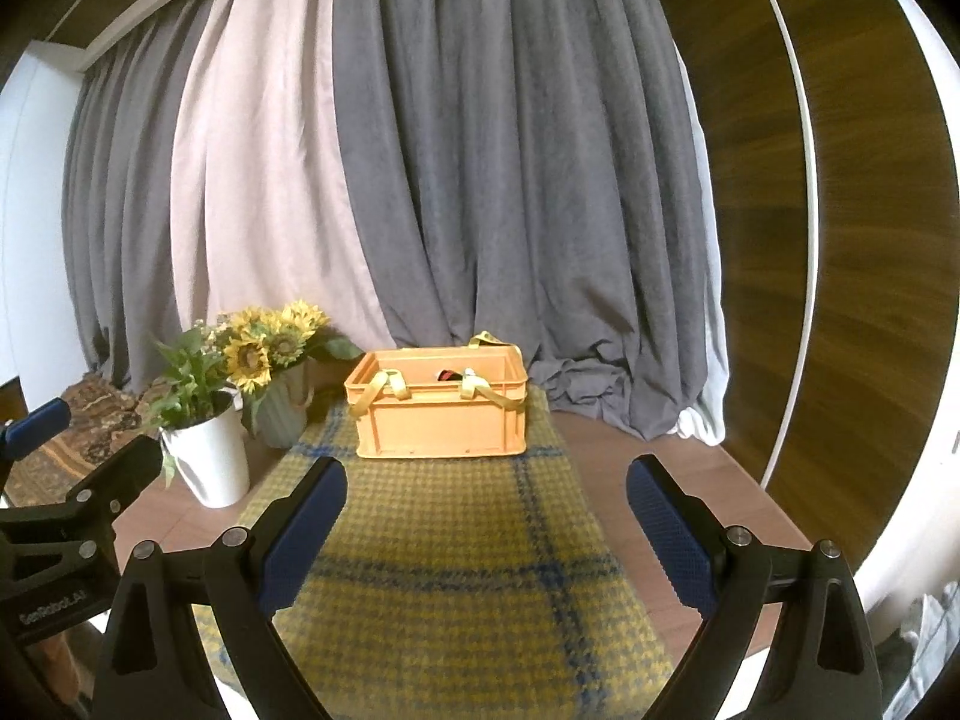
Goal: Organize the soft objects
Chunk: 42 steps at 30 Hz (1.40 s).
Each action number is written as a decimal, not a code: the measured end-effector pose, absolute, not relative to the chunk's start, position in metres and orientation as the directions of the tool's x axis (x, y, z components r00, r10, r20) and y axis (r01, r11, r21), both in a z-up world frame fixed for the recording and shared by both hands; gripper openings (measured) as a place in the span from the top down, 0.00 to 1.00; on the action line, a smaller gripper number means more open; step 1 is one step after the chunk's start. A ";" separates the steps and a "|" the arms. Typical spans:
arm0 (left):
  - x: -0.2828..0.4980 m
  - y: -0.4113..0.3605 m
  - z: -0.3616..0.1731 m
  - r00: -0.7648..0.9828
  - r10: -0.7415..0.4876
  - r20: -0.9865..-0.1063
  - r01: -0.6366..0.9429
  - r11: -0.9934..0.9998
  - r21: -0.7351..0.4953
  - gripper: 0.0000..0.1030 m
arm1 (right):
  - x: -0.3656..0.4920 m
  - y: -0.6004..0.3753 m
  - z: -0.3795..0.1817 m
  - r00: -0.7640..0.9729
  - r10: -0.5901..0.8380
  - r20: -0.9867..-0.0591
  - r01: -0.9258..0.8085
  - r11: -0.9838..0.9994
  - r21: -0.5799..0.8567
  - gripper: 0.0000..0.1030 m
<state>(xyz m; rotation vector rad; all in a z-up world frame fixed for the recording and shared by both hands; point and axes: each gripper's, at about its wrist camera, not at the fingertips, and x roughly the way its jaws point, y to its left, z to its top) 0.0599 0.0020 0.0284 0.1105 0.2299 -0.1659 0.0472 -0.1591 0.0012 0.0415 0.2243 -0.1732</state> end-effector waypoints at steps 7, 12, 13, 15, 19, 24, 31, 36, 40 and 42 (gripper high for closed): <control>0.054 0.003 0.030 0.961 -0.151 -0.230 0.175 0.981 0.087 0.00 | 0.038 -0.157 0.003 0.963 -0.162 -0.214 0.171 0.985 0.023 0.07; 0.051 0.002 0.031 0.962 -0.150 -0.228 0.174 0.981 0.088 0.00 | 0.035 -0.157 0.003 0.964 -0.161 -0.211 0.169 0.985 0.023 0.07; 0.050 0.002 0.031 0.962 -0.150 -0.227 0.174 0.981 0.089 0.00 | 0.034 -0.157 0.003 0.964 -0.161 -0.211 0.169 0.985 0.022 0.07; 0.048 0.001 0.032 0.963 -0.149 -0.226 0.173 0.981 0.090 0.00 | 0.034 -0.158 0.004 0.964 -0.161 -0.211 0.169 0.985 0.023 0.07; 0.046 0.000 0.033 0.963 -0.148 -0.224 0.172 0.981 0.091 0.00 | 0.033 -0.159 0.004 0.965 -0.160 -0.209 0.168 0.986 0.021 0.07; 0.044 -0.001 0.034 0.963 -0.151 -0.223 0.175 0.980 0.092 0.00 | 0.033 -0.159 0.004 0.965 -0.159 -0.210 0.167 0.986 0.023 0.07; 0.041 -0.007 0.034 0.962 -0.159 -0.222 0.183 0.979 0.094 0.00 | 0.028 -0.163 0.004 0.964 -0.164 -0.208 0.173 0.985 0.024 0.07; 0.039 -0.010 0.034 0.960 -0.166 -0.224 0.191 0.977 0.095 0.00 | 0.024 -0.168 0.004 0.963 -0.169 -0.208 0.178 0.984 0.025 0.07; 0.038 -0.012 0.035 0.960 -0.170 -0.224 0.195 0.976 0.097 0.00 | 0.024 -0.171 0.004 0.964 -0.168 -0.208 0.177 0.984 0.026 0.07; 0.038 -0.012 0.035 0.960 -0.170 -0.223 0.195 0.976 0.097 0.00 | 0.022 -0.171 0.004 0.963 -0.169 -0.208 0.178 0.984 0.026 0.07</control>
